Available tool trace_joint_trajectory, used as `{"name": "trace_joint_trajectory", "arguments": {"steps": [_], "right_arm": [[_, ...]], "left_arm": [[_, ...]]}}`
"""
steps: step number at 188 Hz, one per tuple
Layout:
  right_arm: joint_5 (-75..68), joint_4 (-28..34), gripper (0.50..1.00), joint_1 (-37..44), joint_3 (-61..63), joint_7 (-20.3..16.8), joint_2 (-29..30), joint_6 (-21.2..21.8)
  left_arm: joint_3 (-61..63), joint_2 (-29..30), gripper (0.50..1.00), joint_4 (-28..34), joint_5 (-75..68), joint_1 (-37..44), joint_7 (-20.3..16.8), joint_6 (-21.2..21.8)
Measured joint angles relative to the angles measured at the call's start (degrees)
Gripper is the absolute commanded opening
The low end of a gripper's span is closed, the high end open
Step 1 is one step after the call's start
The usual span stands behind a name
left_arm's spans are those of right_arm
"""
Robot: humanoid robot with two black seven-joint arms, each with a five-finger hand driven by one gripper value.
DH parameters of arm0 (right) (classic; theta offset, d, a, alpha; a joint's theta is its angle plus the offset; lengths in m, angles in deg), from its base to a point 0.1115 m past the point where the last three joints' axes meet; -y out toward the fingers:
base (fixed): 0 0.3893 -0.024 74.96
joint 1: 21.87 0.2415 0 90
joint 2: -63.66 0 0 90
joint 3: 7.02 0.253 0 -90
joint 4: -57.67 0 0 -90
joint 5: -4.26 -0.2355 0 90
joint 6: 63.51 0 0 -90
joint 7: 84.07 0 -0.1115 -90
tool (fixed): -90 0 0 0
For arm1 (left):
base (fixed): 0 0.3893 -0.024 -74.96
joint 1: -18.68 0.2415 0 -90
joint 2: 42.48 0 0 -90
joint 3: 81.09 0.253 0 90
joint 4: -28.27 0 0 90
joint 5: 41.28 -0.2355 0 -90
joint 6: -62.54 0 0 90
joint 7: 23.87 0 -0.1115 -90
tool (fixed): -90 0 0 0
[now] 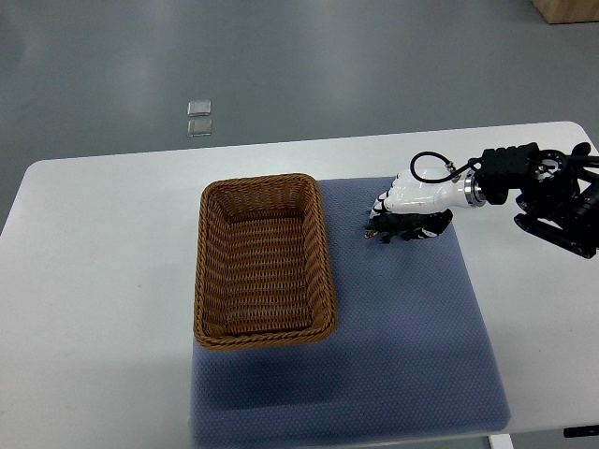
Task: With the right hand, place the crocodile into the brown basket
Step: 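Close the right hand's fingers around the crocodile's body, then lift the crocodile and carry it over the wicker basket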
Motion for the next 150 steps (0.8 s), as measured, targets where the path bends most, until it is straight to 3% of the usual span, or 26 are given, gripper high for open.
{"name": "trace_joint_trajectory", "arguments": {"steps": [102,150], "right_arm": [[-0.74,4.64,0.500,5.42,2.11,0.57,-1.74,-5.27],[-1.17,10.94,0.500,7.37,4.92,2.57,-1.06,-7.27]], "left_arm": [[0.00,0.00,1.000,0.00,0.00,0.00,0.00,0.00],[0.00,0.00,1.000,0.00,0.00,0.00,0.00,0.00]]}}
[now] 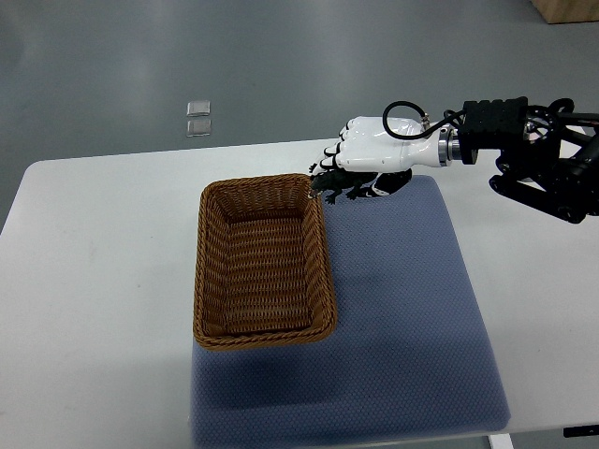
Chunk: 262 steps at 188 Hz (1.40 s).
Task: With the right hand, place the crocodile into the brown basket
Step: 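Lift the crocodile and carry it over the wicker basket, then open the right hand to drop the crocodile into the basket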
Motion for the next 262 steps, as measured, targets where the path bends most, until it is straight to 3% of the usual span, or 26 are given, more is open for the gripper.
{"name": "trace_joint_trajectory", "arguments": {"steps": [66,89,110,120,129,152,175,225,262], "right_arm": [[-0.17,4.02,0.500,-0.01,0.23,0.27,6.61,-4.11],[-0.04,4.45,0.541,-1.29,0.08,0.28,8.50,-4.45],[0.03,4.52,0.625,-2.35,-0.01,0.27,9.99,-4.48],[0.10,4.52,0.697,-2.72,-0.03,0.27,10.46,-4.49],[0.14,4.47,0.793,-2.99,-0.04,0.27,10.77,-4.49],[0.11,4.06,0.901,-3.32,-0.04,0.26,10.98,-4.49],[0.00,3.61,0.926,-3.81,0.09,0.26,10.97,-4.44],[-0.25,3.31,0.926,-4.28,2.65,0.26,10.50,-4.24],[-3.62,2.46,0.926,-7.39,12.77,0.26,9.71,-0.85]], "left_arm": [[0.00,0.00,1.000,0.00,0.00,0.01,0.00,0.00],[0.00,0.00,1.000,0.00,0.00,0.01,0.00,0.00],[0.00,0.00,1.000,0.00,0.00,0.00,0.00,0.00],[0.00,0.00,1.000,0.00,0.00,0.00,0.00,0.00],[0.00,0.00,1.000,0.00,0.00,0.01,0.00,0.00],[0.00,0.00,1.000,0.00,0.00,0.01,0.00,0.00],[0.00,0.00,1.000,0.00,0.00,0.01,0.00,0.00],[0.00,0.00,1.000,0.00,0.00,0.01,0.00,0.00],[0.00,0.00,1.000,0.00,0.00,0.00,0.00,0.00]]}}
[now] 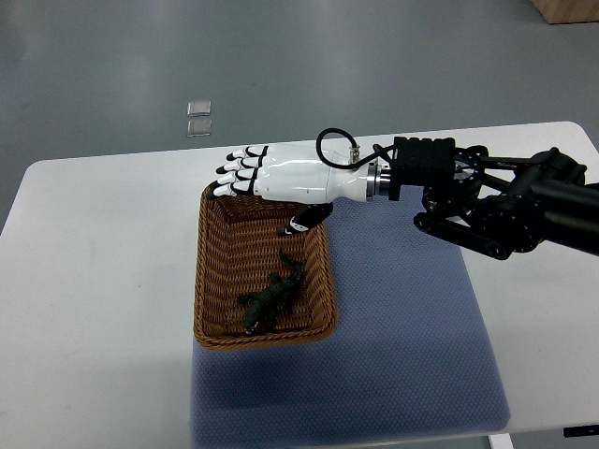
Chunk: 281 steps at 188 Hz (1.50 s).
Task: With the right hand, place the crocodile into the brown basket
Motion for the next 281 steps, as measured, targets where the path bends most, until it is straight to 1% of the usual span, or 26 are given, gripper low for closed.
{"name": "trace_joint_trajectory", "arguments": {"steps": [16,30,52,85,114,137,138,151,176,197,230,281], "right_arm": [[-5.19,-0.86,0.926,-0.94,3.81,0.00,-0.94,3.33],[-12.46,-2.02,0.926,-1.59,6.42,-0.10,-2.13,6.95],[-25.85,-4.58,0.926,-2.44,8.91,-1.65,-3.65,11.66],[-43.63,-8.64,0.926,-6.30,15.04,-6.12,-4.36,17.00],[-51.77,-11.50,0.926,-12.35,23.86,-11.41,-3.73,21.15],[-56.77,-11.90,0.926,-15.93,28.69,-14.24,-3.47,22.64],[-58.18,-11.91,0.926,-16.69,29.84,-14.96,-3.46,22.86],[-60.36,-12.02,0.926,-17.74,31.86,-16.48,-3.45,23.56],[-63.50,-12.33,0.926,-19.89,38.78,-21.19,-3.35,27.09],[-63.85,-12.35,0.926,-21.67,44.59,-23.86,-2.77,29.00],[-63.29,-12.36,0.926,-24.63,51.69,-25.47,-0.79,29.62],[-63.10,-12.32,0.928,-28.49,57.96,-25.26,2.85,29.19]], "left_arm": [[0.00,0.00,1.000,0.00,0.00,0.00,0.00,0.00],[0.00,0.00,1.000,0.00,0.00,0.00,0.00,0.00],[0.00,0.00,1.000,0.00,0.00,0.00,0.00,0.00],[0.00,0.00,1.000,0.00,0.00,0.00,0.00,0.00],[0.00,0.00,1.000,0.00,0.00,0.00,0.00,0.00],[0.00,0.00,1.000,0.00,0.00,0.00,0.00,0.00],[0.00,0.00,1.000,0.00,0.00,0.01,0.00,0.00],[0.00,0.00,1.000,0.00,0.00,0.00,0.00,0.00],[0.00,0.00,1.000,0.00,0.00,0.00,0.00,0.00],[0.00,0.00,1.000,0.00,0.00,0.00,0.00,0.00],[0.00,0.00,1.000,0.00,0.00,0.00,0.00,0.00],[0.00,0.00,1.000,0.00,0.00,0.00,0.00,0.00]]}}
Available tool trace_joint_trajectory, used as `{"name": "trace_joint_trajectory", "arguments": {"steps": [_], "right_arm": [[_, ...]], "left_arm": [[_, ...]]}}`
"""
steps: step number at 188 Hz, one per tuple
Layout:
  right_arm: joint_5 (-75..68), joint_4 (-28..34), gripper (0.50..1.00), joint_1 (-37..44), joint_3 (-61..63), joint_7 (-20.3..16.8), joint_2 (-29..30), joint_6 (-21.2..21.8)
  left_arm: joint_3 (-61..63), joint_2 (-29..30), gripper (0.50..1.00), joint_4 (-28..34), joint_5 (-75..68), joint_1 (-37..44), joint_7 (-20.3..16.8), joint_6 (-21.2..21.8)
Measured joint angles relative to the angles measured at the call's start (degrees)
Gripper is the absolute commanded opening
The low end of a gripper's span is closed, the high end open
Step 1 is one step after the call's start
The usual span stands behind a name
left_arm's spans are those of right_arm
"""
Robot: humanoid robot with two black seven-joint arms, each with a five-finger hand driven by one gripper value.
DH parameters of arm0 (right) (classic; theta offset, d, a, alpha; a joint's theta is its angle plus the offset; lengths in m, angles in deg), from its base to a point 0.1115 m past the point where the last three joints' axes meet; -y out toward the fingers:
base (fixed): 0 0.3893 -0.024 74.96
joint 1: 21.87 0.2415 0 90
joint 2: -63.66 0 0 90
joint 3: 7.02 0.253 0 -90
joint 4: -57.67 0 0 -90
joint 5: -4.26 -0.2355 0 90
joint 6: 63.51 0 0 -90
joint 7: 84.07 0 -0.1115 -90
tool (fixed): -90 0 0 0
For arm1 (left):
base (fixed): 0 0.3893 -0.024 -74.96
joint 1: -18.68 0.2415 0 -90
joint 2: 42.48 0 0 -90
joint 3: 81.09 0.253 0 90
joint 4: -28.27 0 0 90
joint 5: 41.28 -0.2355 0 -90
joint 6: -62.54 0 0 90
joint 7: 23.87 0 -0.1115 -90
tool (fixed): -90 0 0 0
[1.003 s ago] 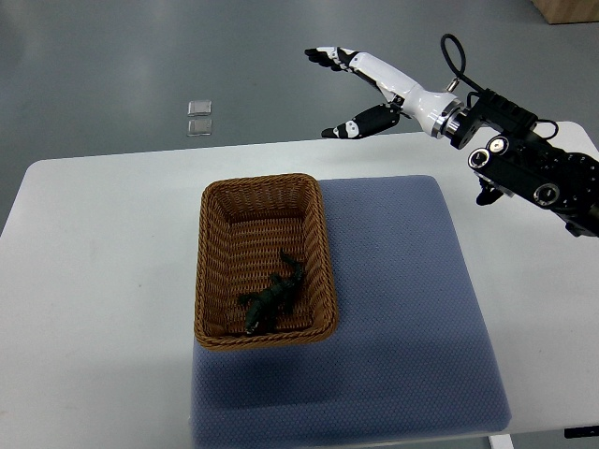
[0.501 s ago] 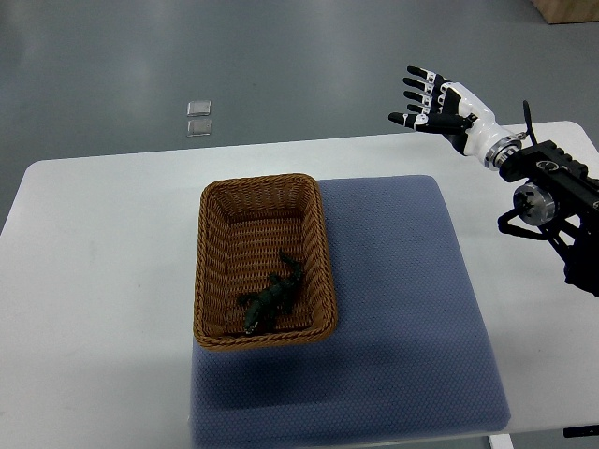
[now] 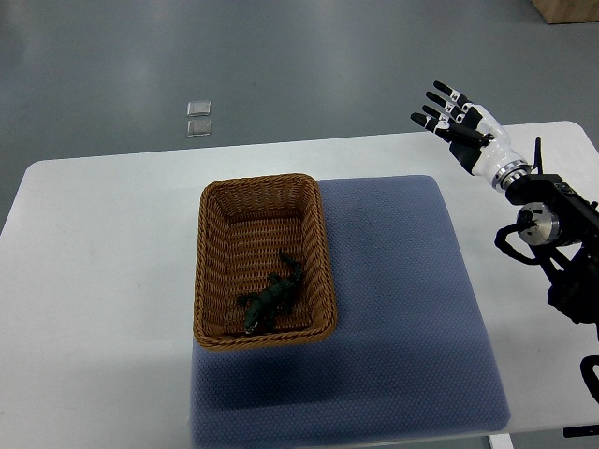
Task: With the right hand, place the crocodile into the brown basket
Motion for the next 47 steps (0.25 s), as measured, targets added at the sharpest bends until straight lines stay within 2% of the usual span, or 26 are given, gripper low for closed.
{"name": "trace_joint_trajectory", "arguments": {"steps": [47], "right_arm": [[0.00,0.13,0.928,-1.02,1.08,0.22,1.25,-0.35]], "left_arm": [[0.00,0.00,1.000,0.00,0.00,0.00,0.00,0.00]]}}
